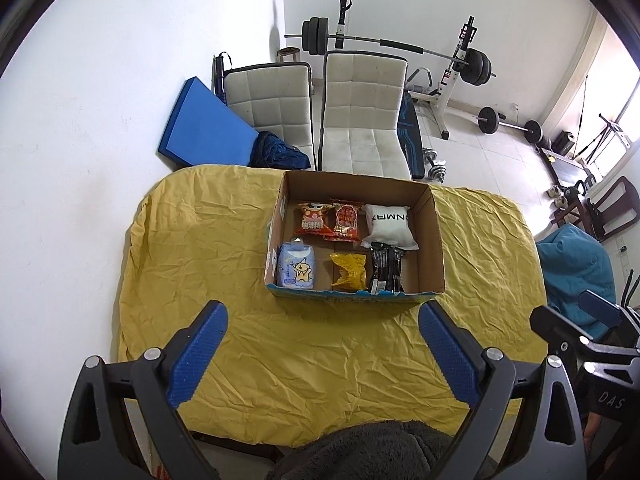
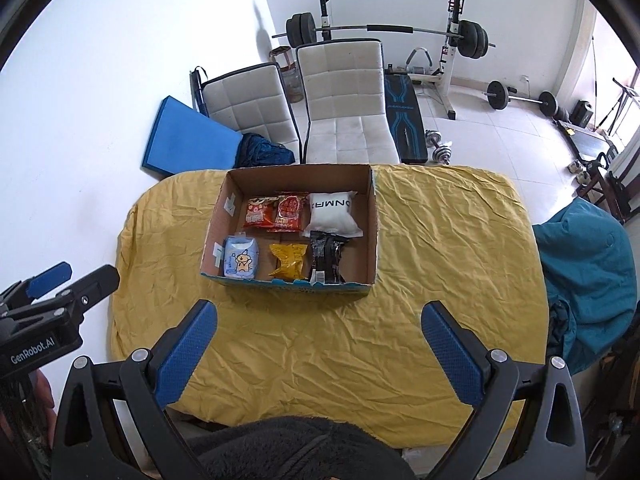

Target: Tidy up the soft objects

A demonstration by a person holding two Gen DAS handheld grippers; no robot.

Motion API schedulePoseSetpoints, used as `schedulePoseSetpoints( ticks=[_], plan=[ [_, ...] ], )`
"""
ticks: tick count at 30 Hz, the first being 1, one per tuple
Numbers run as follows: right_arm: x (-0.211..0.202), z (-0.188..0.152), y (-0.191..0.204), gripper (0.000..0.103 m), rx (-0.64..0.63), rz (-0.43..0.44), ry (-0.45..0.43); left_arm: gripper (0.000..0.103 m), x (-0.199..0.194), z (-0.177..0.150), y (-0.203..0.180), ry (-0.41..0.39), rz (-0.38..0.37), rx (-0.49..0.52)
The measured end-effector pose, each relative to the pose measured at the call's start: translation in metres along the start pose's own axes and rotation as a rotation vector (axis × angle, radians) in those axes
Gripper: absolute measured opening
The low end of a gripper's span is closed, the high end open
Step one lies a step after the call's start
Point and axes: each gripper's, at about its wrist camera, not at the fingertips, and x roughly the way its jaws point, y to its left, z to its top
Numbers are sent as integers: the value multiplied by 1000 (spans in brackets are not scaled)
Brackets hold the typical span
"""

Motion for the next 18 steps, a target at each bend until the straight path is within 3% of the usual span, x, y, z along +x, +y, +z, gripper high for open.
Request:
schedulePoseSetpoints(
  ticks=[18],
  plan=[
    [-6, -2, -16, 103, 43, -89, -35, 98, 3, -6, -4, 10, -3, 13]
  ],
)
